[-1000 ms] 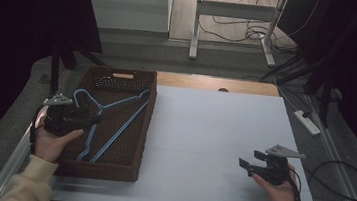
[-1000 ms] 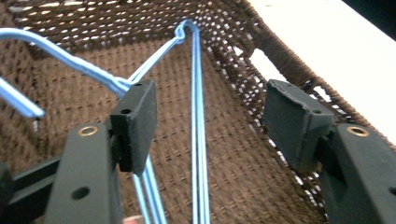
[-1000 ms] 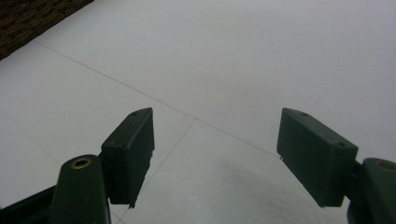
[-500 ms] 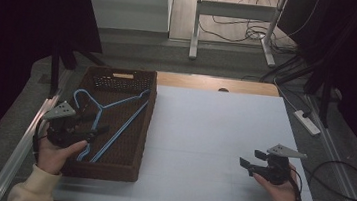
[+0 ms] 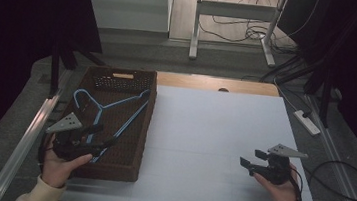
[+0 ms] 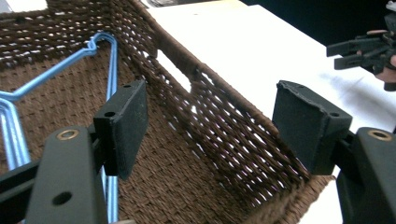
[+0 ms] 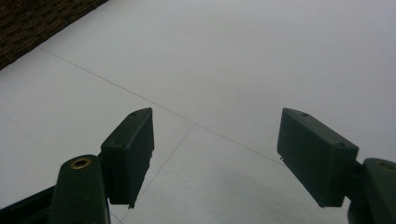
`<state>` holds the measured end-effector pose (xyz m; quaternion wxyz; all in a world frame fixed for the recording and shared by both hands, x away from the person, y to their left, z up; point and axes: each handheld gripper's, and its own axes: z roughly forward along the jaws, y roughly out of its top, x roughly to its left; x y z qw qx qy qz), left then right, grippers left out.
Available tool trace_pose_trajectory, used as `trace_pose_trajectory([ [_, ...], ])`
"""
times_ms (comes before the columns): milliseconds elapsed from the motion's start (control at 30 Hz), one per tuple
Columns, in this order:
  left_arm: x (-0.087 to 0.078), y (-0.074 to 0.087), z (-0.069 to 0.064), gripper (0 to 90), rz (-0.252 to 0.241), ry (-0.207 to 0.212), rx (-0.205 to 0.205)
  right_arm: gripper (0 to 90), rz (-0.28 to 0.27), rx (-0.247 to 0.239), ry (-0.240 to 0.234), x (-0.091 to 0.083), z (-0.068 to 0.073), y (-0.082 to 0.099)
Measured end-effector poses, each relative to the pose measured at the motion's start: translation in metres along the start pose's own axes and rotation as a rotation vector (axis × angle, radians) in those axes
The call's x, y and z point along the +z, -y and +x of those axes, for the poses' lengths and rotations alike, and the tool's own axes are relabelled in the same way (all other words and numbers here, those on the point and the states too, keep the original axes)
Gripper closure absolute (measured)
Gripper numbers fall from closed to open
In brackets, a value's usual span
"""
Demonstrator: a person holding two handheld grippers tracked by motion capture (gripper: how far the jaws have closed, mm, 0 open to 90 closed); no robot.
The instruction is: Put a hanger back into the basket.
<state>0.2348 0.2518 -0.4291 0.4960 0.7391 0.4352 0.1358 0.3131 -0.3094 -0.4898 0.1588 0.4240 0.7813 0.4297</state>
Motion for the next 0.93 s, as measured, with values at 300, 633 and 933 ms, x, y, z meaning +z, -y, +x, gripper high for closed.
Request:
trace_pose_trajectory([
  [300,0.008,0.014,-0.004,27.4,0.000,0.004,0.010,28.1,-0.003,0.001,-0.002,0.000,0.000,-0.002],
  [633,0.015,0.020,-0.005,27.5,0.006,-0.003,0.017,28.2,-0.024,-0.001,-0.004,-0.003,-0.001,-0.005],
  [933,0.014,0.022,-0.003,27.5,0.000,-0.005,0.014,28.3,-0.023,-0.027,-0.023,-0.002,0.001,-0.005],
])
